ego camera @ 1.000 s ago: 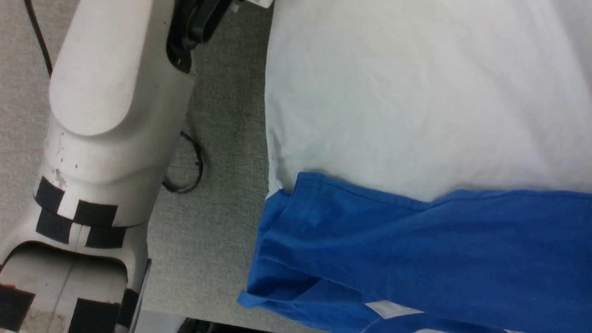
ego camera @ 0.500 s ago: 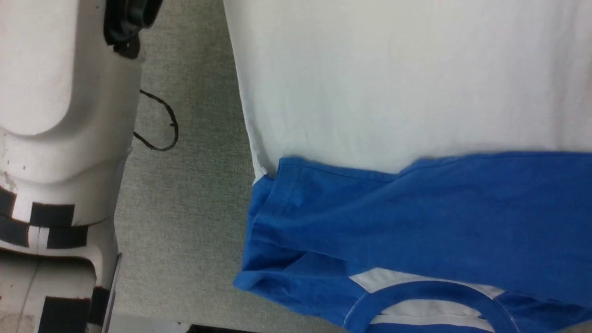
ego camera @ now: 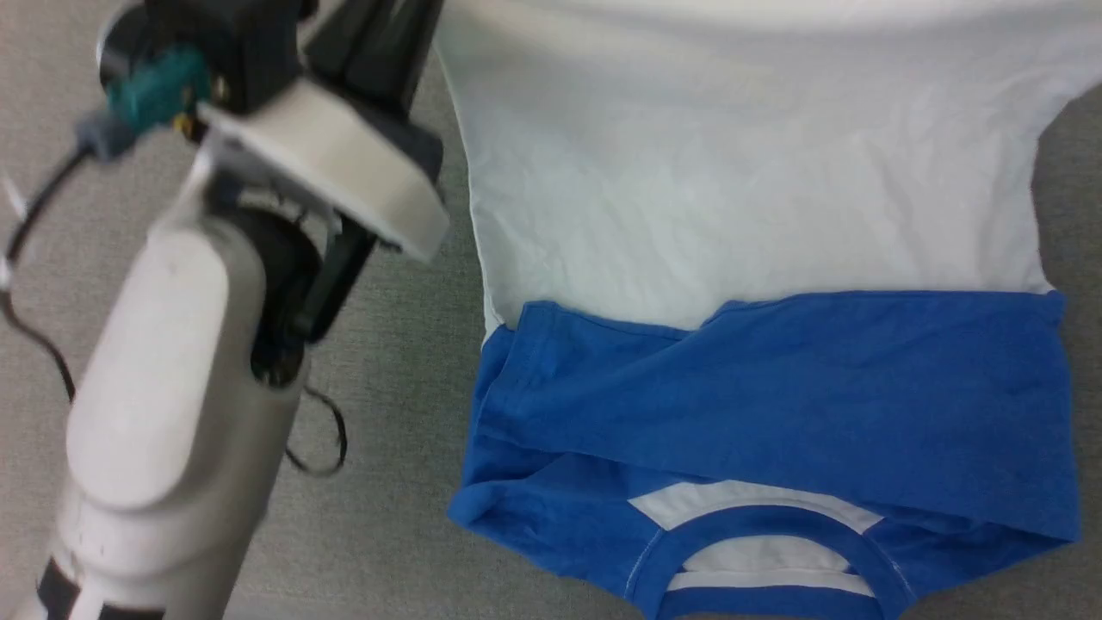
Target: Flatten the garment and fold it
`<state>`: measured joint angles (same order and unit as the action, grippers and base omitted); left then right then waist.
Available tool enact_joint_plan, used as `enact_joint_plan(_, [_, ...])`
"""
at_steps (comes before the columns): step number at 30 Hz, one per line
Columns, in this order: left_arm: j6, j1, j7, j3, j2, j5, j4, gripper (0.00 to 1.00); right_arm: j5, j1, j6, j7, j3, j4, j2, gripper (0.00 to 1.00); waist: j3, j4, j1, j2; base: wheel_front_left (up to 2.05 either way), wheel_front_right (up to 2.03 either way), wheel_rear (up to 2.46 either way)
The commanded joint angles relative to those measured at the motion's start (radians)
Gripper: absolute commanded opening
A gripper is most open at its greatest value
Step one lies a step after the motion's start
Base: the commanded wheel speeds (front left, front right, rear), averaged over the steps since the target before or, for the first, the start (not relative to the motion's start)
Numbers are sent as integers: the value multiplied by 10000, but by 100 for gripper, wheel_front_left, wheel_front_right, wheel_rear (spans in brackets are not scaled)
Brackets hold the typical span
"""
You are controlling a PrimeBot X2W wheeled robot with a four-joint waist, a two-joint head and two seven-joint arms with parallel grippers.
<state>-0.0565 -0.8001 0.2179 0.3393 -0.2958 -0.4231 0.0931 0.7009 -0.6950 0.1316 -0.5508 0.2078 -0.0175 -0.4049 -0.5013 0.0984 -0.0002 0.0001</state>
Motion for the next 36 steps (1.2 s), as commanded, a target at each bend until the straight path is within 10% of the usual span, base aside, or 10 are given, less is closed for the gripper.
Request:
enact_joint_plan(1, [137,525,-130,-11,-105,-49,373,0,161,469,-9,99,144,-220,118,0,865,-102,2,-1,0,0,0])
enact_joint_plan(23, [1244,7766,-2969,1297,-372,686,2541,0,1246,7302,-9,769,1785,-3171,2947,0,2210,92,2,-1,0,0,0])
enact_joint_plan(36, [1253,9555,-3652,1673,-101,-177,1924,0,1650,9655,-9,453,1974,-3568,3412,0,2009,122,2,-1,0,0,0])
